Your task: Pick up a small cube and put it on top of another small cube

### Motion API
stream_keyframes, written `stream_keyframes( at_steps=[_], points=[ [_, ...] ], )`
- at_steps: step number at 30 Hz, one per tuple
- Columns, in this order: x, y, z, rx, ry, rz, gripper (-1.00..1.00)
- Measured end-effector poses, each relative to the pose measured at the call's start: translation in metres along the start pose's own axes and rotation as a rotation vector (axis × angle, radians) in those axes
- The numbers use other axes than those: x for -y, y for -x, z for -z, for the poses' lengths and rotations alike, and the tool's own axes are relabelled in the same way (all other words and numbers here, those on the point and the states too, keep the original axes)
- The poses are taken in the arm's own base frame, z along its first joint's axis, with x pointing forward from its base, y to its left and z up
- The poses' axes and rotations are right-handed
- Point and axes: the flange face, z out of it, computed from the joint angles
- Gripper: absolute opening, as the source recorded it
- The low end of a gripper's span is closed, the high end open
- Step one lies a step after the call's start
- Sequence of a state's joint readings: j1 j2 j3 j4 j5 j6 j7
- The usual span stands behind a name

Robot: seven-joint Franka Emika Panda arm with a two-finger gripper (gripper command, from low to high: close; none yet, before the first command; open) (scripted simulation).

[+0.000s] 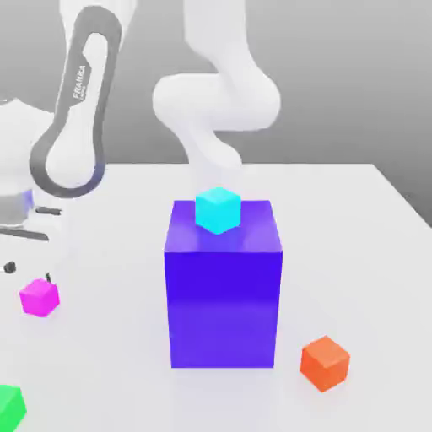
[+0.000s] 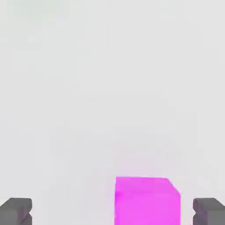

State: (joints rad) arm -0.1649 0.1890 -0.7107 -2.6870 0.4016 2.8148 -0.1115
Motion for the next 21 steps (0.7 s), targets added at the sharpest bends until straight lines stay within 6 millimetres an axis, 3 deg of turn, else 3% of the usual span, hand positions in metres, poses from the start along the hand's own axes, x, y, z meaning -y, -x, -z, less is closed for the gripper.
stream_keyframes(
  at_steps=[8, 9, 16, 21],
  points=[
    [-0.004, 0.0, -0.05, 0.0, 0.009, -0.001, 0.0],
    [-0.004, 0.002, -0.057, 0.003, 0.007, -0.002, -1.0],
    [-0.004, 0.002, -0.059, 0.005, 0.006, -0.003, -1.0],
    [-0.004, -0.002, -0.027, -0.005, 0.01, 0.001, -1.0]
  ],
)
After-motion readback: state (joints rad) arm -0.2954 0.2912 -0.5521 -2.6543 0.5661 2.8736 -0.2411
